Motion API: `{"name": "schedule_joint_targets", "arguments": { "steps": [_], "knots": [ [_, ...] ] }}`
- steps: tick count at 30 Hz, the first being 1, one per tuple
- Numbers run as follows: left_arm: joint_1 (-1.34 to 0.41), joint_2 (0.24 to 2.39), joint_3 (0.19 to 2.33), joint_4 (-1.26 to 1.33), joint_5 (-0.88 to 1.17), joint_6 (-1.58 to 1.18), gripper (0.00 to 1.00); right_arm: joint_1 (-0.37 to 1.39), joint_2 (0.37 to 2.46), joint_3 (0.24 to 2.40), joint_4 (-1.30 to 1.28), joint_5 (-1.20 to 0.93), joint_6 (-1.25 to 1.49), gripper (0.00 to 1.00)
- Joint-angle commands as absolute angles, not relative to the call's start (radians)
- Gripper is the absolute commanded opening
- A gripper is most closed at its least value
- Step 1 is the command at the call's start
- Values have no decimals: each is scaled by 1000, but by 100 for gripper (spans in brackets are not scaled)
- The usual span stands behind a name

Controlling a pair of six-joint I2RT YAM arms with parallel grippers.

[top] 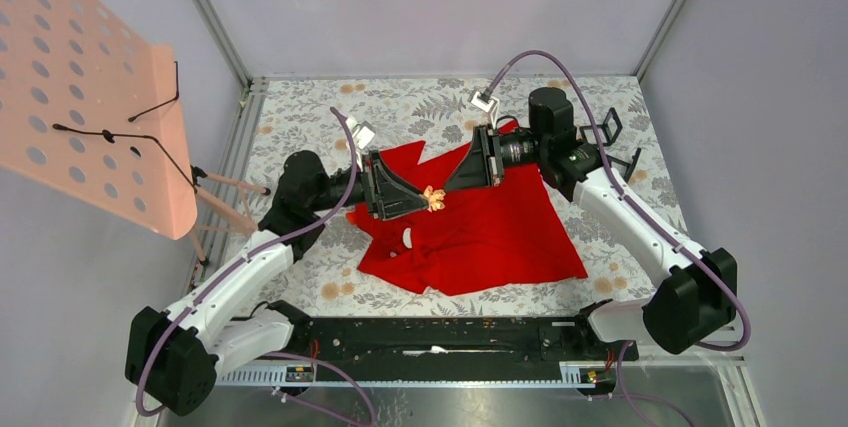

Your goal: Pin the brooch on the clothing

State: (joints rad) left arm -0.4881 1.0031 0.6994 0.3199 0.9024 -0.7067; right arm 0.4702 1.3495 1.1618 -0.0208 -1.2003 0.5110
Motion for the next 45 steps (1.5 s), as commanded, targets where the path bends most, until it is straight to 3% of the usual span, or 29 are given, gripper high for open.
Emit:
{"name": "schedule_joint_targets", "arguments": {
  "steps": [1,4,9,12,14,18,20,22,24,30,40,45],
  "knots": [
    [-489,1010,726,474,937,-763,43,485,1349,1219,-48,-1249,469,0],
    [-489,1011,721,482,943,-770,29,486,1352,1226,-74,-1245,450,0],
    [-489,1009,712,482,949,-773,16,486,1360,1235,-106,-1230,424,0],
    [-489,1004,707,489,953,-773,0,487,1361,1242,-131,-1216,407,0],
    [-489,996,699,496,943,-773,0,488,1361,1244,-140,-1194,404,2],
    [-489,971,682,500,881,-770,0,488,1357,1222,-93,-1171,439,44],
    [-489,960,674,498,833,-777,0,489,1346,1198,-51,-1165,461,60],
    [-489,954,667,500,792,-790,0,493,1339,1182,-30,-1162,471,71],
    [-489,949,662,502,758,-804,0,501,1335,1173,-28,-1151,466,74],
    [-489,947,650,515,733,-815,0,527,1354,1163,-45,-1105,455,70],
    [-489,936,642,498,736,-808,0,535,1381,1156,28,-1078,522,37],
    [-489,936,640,483,739,-799,0,545,1411,1189,-50,-1036,508,29]
  ]
}}
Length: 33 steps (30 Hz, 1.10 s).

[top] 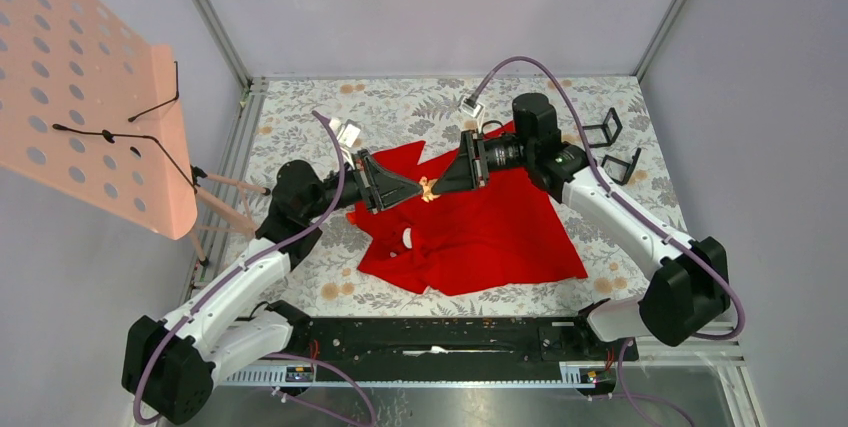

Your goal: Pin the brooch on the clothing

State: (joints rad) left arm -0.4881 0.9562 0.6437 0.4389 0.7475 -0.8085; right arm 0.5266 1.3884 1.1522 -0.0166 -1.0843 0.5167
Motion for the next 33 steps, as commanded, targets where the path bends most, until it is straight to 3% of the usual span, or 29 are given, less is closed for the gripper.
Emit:
{"name": "schedule_joint_targets", "arguments": {
  "steps": [1,12,15,24,33],
  "knots": [
    [-489,936,640,482,741,-798,0,548,1414,1201,-84,-1020,488,28],
    [-489,930,637,474,738,-792,0,567,1452,1238,-203,-952,428,27],
    [-489,924,639,447,721,-776,0,568,1440,1231,-189,-958,428,33],
    [-469,897,644,335,689,-706,0,565,1354,1209,-170,-836,403,68],
    [-339,816,600,103,565,-648,0,564,1246,1158,-178,-571,376,74]
  ]
}}
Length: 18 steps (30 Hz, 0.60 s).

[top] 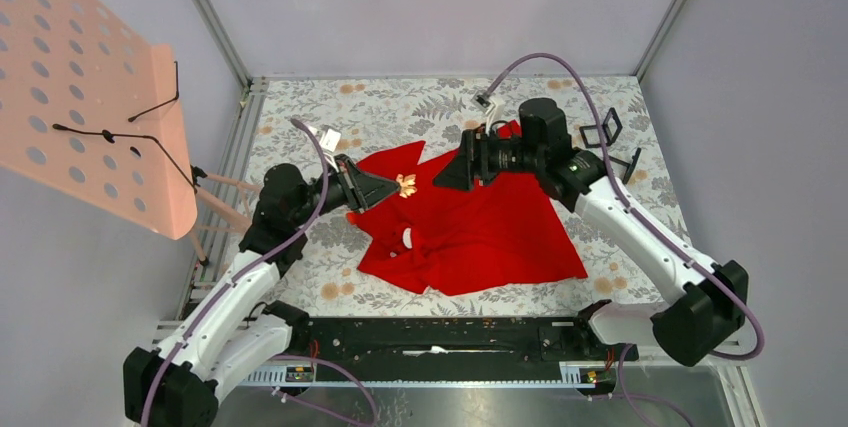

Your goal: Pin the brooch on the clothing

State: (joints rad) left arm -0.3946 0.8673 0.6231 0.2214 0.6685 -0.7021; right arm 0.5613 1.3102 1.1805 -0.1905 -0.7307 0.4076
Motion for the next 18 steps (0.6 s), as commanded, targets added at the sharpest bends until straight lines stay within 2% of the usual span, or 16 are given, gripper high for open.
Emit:
{"name": "schedule_joint_targets", "arguments": {
  "steps": [1,9,18],
  "knots": [
    [-325,804,594,63,538,-639,0,565,1238,1149,-180,-536,378,74],
    [-245,738,517,-67,423,-685,0,612,1286,1119,-235,-392,415,73],
    [-191,717,464,-112,342,-708,0,784,1494,1268,-353,-270,402,68]
  ]
}}
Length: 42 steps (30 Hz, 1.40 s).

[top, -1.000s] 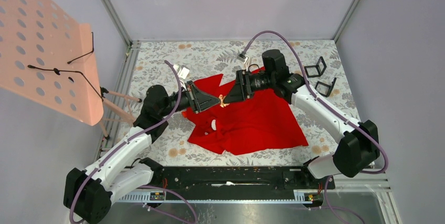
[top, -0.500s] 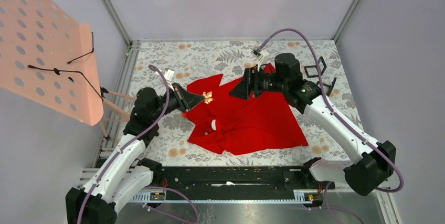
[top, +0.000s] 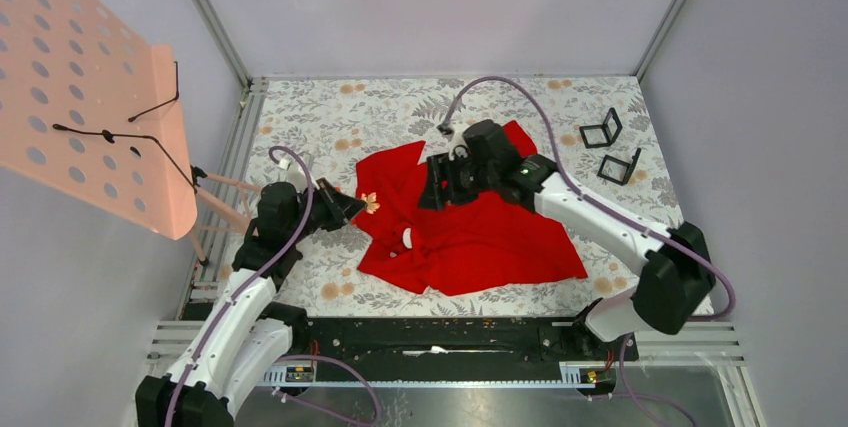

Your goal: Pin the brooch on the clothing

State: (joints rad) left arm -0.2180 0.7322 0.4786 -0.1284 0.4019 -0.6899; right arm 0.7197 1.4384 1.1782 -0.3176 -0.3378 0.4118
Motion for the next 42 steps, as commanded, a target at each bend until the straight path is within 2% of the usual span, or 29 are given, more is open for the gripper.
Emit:
{"name": "schedule_joint_targets", "arguments": {
  "steps": [1,11,16,26,29,35,42],
  "knots": [
    [-185,719,459,-108,342,-710,0,804,1513,1282,-355,-270,403,68],
    [-155,746,434,-55,382,-716,0,959,1653,1286,-346,-150,349,62],
    [-153,753,438,-52,412,-691,0,986,1637,1239,-391,-22,347,44],
    [-193,756,430,-71,409,-676,0,986,1549,972,-264,-154,443,40],
    [-243,764,425,-66,389,-688,0,987,1535,964,-244,-170,451,41],
    [-255,782,392,-5,383,-758,0,986,1486,1049,-306,-124,426,57],
    [-254,789,385,23,335,-782,0,905,1539,1147,-330,-122,400,65]
  ]
}}
